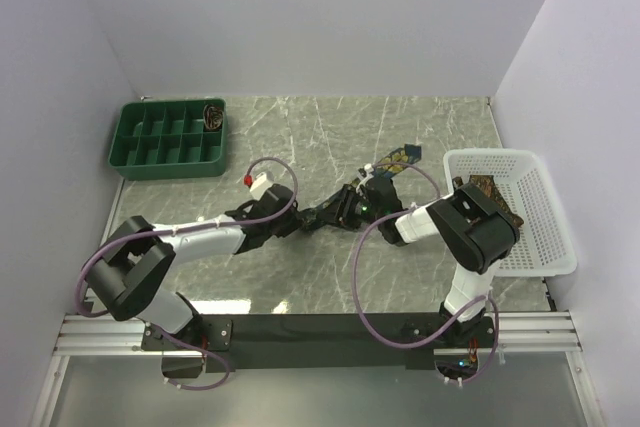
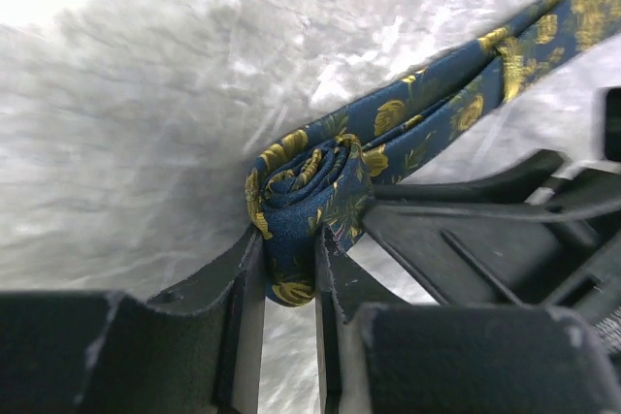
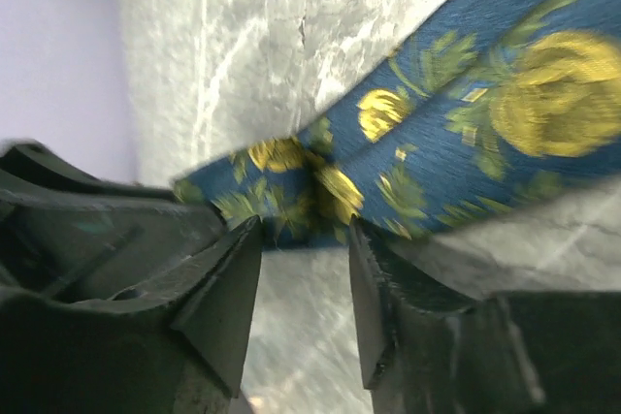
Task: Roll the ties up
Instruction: Roll the tie
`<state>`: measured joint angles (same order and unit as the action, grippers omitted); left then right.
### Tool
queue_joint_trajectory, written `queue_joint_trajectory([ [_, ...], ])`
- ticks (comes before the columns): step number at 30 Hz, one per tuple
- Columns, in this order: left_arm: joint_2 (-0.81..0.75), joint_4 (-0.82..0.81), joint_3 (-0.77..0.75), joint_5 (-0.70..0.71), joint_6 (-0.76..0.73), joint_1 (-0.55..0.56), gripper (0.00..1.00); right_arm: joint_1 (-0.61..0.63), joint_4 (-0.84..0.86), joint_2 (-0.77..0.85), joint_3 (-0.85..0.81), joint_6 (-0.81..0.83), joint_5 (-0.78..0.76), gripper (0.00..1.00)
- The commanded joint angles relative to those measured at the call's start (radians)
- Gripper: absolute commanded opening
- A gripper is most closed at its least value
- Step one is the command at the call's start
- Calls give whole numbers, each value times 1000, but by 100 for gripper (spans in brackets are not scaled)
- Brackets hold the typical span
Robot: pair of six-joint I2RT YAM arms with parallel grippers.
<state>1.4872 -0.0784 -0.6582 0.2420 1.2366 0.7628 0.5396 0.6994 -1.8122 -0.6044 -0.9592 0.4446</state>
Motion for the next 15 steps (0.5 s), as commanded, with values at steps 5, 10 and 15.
queue_joint_trajectory([
  [5,25,484,-242,57,-204,-19,1,-6,-166,125,-21,309,-11,52],
  [10,105,641,-356,30,-313,-57,1,22,-189,189,-31,446,-32,56],
  [15,122,715,-414,-4,-379,-105,1,133,-221,223,-57,572,-170,59],
])
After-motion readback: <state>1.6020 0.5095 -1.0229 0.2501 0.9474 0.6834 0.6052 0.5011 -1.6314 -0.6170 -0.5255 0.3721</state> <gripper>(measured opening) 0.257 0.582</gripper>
